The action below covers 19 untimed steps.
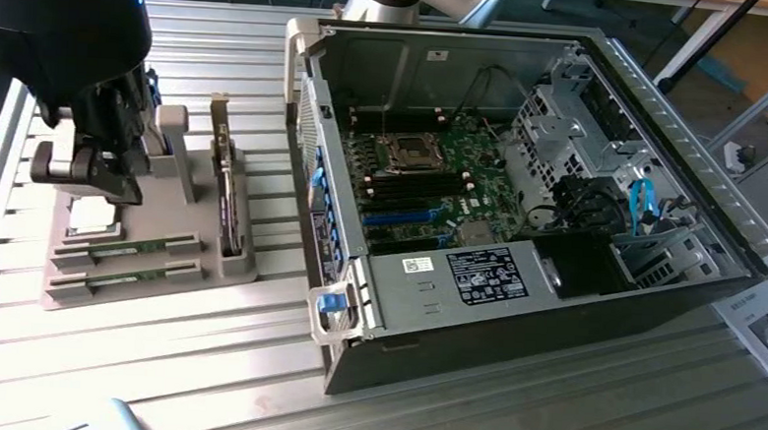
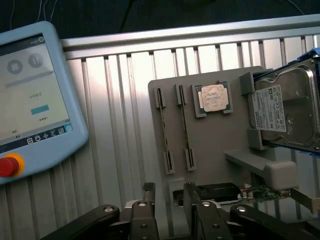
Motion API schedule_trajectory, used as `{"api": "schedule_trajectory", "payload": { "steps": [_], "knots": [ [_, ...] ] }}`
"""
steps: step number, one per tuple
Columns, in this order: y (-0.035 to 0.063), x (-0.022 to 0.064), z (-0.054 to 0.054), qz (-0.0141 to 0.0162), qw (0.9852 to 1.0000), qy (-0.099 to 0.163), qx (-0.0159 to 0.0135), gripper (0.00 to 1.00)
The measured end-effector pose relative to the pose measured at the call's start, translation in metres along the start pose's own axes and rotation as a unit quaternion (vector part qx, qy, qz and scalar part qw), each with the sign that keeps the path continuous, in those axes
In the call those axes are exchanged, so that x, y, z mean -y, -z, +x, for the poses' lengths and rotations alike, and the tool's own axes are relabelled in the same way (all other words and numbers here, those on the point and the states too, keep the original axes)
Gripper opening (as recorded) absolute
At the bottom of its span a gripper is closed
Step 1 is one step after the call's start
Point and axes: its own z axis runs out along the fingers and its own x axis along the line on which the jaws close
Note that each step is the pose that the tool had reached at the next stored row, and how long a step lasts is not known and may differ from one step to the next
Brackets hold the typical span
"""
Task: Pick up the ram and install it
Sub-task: 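Pick up the ram and move it above insertion slot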
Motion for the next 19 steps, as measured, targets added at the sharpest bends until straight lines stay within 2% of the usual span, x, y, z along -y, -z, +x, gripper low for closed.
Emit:
{"api": "schedule_trajectory", "payload": {
  "steps": [3, 5, 6, 14, 19],
  "knots": [
    [-0.0044, -0.0066, -0.002, -0.0001, 1.0000, 0.000, -0.0001, 0.36],
    [-0.0122, -0.0186, -0.003, -0.0001, 1.0000, 0.000, 0.0000, 0.36],
    [-0.0151, -0.0205, -0.003, -0.0001, 1.0000, 0.000, -0.0001, 0.36],
    [-0.0315, -0.0221, -0.004, -0.0001, 1.0000, 0.000, -0.0001, 0.36],
    [-0.0462, -0.0218, -0.004, -0.0002, 1.0000, 0.001, -0.0001, 0.36]
  ]
}}
